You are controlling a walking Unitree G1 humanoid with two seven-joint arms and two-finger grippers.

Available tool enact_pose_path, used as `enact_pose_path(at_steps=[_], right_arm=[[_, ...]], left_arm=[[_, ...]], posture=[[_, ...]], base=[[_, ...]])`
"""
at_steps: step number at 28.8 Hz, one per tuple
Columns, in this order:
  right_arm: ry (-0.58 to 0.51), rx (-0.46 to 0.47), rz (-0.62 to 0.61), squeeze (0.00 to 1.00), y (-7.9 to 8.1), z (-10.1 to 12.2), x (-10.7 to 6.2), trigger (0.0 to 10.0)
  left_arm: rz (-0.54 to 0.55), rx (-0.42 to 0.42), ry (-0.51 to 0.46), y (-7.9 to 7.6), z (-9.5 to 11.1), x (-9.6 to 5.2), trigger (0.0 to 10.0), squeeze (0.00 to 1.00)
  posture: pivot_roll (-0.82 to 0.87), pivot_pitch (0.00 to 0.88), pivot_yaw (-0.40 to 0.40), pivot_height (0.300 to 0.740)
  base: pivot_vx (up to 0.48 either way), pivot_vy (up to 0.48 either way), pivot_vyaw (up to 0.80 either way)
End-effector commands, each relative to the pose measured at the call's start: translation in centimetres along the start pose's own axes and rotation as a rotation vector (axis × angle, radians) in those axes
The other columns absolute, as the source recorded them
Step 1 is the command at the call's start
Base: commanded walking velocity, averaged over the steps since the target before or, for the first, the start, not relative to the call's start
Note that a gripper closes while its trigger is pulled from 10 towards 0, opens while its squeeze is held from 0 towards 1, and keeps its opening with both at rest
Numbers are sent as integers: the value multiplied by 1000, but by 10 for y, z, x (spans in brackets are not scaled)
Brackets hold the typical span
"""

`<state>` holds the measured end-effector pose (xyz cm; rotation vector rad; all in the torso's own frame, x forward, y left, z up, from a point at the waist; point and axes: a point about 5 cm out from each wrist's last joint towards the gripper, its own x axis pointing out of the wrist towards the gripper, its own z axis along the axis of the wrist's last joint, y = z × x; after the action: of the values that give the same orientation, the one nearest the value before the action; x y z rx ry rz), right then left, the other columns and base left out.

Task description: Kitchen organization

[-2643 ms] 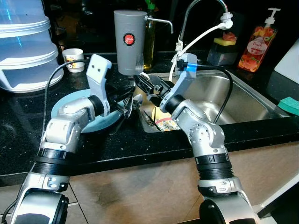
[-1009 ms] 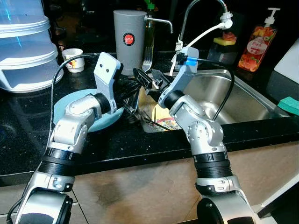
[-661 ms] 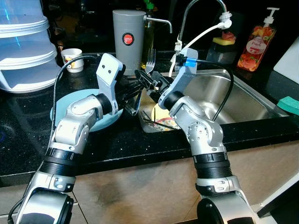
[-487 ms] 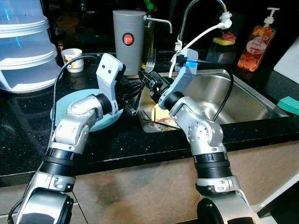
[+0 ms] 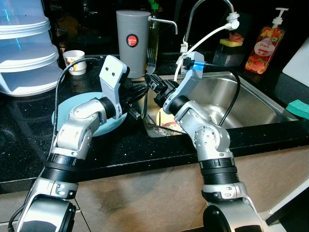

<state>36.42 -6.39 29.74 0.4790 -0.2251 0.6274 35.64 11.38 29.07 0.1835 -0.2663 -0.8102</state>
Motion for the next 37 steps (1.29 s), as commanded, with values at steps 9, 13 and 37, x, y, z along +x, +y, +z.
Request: enact_pose_path(at_steps=[9,13,37], right_arm=[[-78,-80,-156,0,-28,11,-6,0],[-119,-138,-253,0,-45,11,-13,0],[-20,-246,-310,0,-65,-59,-27,8118]], left_arm=[[226,93,119,26,-15,-7,10000,0],[363,118,181,42,-24,-21,10000,0],[-133,-7,259,-23,-45,-21,10000,0]], posture=[[95,64,1,740],[94,62,1,740],[91,46,-1,740]], base=[[0,0,0],[0,0,0],[0,0,0]])
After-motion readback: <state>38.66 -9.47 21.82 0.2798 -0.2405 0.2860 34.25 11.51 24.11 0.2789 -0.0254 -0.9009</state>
